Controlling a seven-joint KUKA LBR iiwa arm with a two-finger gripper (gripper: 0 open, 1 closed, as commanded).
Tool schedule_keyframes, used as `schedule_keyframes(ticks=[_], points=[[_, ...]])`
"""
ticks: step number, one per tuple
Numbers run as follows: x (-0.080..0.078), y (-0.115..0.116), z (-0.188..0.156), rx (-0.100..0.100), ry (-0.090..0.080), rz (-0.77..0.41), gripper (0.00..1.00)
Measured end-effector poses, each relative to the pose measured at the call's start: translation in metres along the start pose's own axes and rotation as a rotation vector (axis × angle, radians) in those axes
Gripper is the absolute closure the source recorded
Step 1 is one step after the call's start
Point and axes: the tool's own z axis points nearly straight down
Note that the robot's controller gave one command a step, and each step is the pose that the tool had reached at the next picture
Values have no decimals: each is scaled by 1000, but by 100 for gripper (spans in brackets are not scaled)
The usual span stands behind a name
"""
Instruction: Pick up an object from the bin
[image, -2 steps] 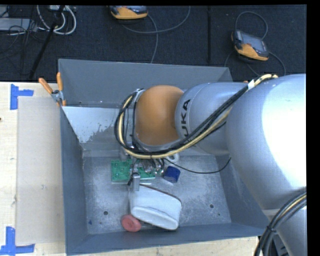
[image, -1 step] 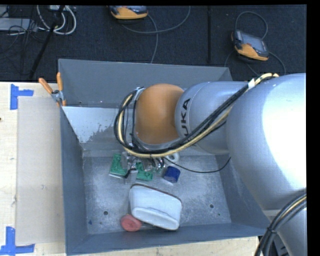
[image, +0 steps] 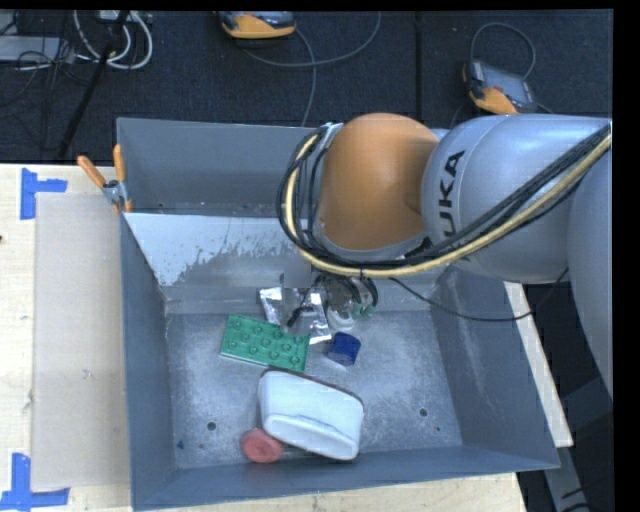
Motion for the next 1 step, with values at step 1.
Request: schedule_keyframes(ticks=[1], points=[[26,60,18,-1,11,71,100]])
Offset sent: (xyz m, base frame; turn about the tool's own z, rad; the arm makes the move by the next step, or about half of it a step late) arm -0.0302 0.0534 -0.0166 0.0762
